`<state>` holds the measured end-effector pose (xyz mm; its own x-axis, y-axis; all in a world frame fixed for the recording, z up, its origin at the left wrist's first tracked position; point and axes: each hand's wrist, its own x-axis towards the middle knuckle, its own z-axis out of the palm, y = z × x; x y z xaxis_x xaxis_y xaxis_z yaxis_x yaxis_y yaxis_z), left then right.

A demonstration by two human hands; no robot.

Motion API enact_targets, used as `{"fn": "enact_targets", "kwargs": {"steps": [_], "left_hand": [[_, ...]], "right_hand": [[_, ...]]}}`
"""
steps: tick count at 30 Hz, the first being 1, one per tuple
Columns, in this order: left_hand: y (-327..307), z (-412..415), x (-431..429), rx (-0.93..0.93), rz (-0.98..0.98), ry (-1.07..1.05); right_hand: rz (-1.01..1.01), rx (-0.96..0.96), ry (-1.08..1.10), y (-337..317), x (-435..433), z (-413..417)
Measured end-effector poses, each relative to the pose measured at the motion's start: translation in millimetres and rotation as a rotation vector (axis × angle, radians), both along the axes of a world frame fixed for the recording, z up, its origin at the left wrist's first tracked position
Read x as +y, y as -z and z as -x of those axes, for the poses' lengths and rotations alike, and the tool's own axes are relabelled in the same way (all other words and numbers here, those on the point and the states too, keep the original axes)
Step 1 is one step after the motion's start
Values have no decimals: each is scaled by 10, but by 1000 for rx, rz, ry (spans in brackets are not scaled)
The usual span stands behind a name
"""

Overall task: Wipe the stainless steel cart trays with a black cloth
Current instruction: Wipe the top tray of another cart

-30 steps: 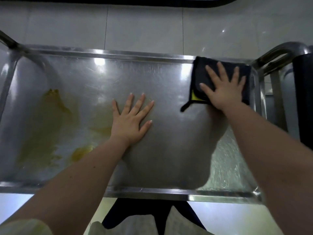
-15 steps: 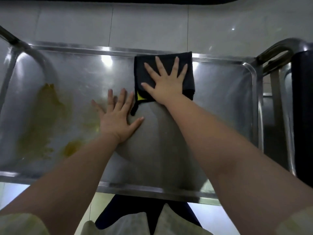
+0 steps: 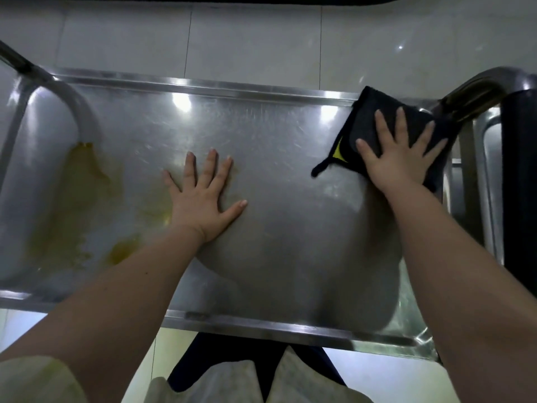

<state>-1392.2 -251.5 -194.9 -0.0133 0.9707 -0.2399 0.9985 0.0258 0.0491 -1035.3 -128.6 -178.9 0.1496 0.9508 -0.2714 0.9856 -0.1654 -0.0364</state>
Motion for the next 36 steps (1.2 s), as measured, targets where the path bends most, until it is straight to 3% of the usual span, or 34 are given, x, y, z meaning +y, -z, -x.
{"fn": "enact_targets", "kwargs": {"steps": [2, 8, 12, 19, 23, 30, 33, 36], "left_hand": [[-22, 5, 6, 1, 7, 5], [-32, 59, -8, 40, 54, 4], [-29, 54, 5, 24, 41, 0], [-32, -25, 38, 1, 33, 15], [-32, -11, 55, -12, 39, 10], [9, 74, 44, -30, 10, -1], [20, 63, 53, -37, 5, 0], [19, 12, 63, -35, 6, -11]], "right_hand": [[-8, 20, -58, 10, -67, 460], [25, 44, -497, 9, -507, 1890], [-24, 54, -475, 32, -394, 1425], [-5, -32, -52, -20, -589, -357], [-9, -25, -23, 2, -654, 69], [-5, 50, -417, -47, -1312, 1407], [-2, 39, -479, -53, -1284, 1202], [-9, 14, -365, -39, -1258, 584]]}}
